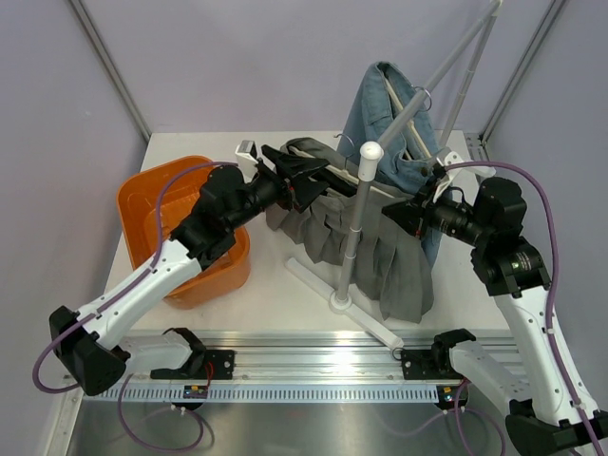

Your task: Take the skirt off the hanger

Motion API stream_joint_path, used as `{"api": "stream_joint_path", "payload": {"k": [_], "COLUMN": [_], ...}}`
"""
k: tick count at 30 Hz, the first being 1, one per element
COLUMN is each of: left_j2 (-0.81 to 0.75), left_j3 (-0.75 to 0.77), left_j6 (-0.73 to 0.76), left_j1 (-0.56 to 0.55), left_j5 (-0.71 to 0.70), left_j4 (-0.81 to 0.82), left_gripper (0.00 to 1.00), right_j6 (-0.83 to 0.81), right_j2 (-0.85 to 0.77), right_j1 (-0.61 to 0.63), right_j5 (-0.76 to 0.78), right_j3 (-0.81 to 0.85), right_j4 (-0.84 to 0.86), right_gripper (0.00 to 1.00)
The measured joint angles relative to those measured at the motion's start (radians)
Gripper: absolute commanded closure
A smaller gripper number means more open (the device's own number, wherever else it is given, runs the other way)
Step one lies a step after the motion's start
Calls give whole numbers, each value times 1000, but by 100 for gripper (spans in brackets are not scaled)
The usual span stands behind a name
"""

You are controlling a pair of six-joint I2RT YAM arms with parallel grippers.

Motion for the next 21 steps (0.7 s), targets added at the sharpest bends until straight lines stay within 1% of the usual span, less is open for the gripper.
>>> {"api": "stream_joint_path", "payload": {"k": [8, 15, 17, 21], "left_j2": [23, 35, 45, 64], "left_j3": [16, 20, 27, 37], "left_j6": [7, 14, 14, 12], "left_j1": [-26, -53, -66, -84], "left_j5": [-90, -164, -189, -220], "left_j4": [-59, -74, -85, -89], "left_gripper": [41, 47, 53, 59], "right_j6": [-24, -31, -36, -48], "right_j2": [-13, -46, -47, -48], "right_j1": [5, 9, 11, 11], "right_j5": [-2, -17, -22, -23], "right_j3": [0, -9, -9, -9], "right_j4": [-2, -3, -5, -16], "right_gripper": [100, 100, 100, 100]}}
